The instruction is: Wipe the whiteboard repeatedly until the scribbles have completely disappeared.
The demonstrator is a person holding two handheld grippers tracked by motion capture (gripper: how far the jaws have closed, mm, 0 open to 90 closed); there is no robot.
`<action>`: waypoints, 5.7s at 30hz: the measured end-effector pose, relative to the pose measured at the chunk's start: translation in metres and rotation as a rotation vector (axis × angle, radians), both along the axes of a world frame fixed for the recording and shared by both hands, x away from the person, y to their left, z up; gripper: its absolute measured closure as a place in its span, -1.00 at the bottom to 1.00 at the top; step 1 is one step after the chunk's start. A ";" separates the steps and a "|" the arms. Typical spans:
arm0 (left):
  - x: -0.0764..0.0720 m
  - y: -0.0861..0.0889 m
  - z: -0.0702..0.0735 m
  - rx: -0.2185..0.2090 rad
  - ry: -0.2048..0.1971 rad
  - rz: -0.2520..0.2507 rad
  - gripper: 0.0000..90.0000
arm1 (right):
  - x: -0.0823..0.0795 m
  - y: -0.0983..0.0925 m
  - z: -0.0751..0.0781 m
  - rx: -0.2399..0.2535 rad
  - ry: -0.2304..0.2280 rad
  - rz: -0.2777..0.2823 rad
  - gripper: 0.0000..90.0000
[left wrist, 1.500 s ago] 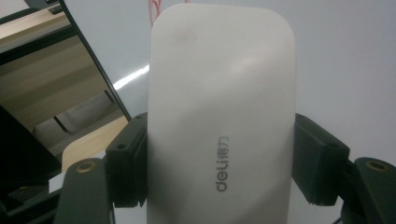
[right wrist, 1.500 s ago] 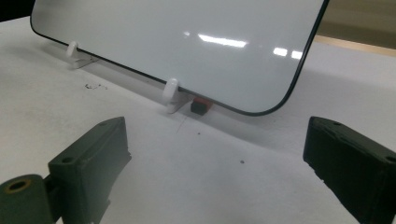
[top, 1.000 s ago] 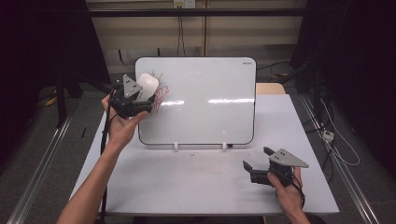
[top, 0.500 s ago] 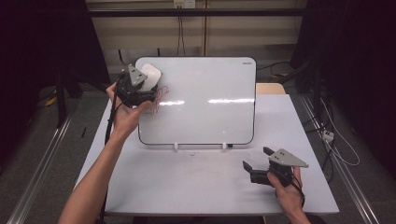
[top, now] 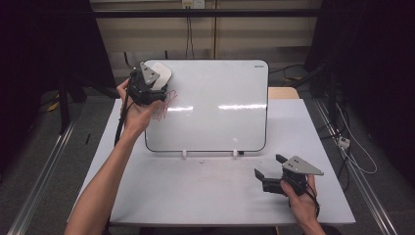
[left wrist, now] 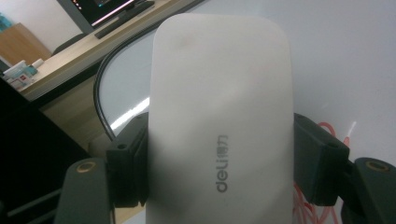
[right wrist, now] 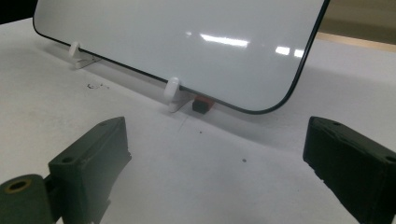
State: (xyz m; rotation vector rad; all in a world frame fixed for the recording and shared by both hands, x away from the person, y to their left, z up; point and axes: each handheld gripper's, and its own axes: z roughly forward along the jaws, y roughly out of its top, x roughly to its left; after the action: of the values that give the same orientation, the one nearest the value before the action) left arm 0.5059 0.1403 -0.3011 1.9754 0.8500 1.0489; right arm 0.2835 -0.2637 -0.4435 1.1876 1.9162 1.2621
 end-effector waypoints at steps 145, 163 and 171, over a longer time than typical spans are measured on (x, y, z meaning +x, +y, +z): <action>-0.039 -0.034 -0.034 0.101 0.025 -0.113 -0.31 | 0.001 0.004 -0.001 -0.005 0.005 0.011 -0.85; -0.041 -0.017 -0.035 0.094 0.046 -0.095 -0.31 | 0.001 0.002 -0.001 -0.004 0.004 0.009 -0.85; -0.027 0.009 -0.019 0.042 0.060 -0.066 -0.31 | 0.002 0.004 -0.002 -0.005 0.009 0.010 -0.85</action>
State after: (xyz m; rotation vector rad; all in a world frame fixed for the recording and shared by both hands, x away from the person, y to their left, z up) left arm 0.4792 0.1495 -0.3204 2.0652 0.7942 0.9816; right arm 0.2854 -0.2598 -0.4452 1.1845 1.9330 1.2578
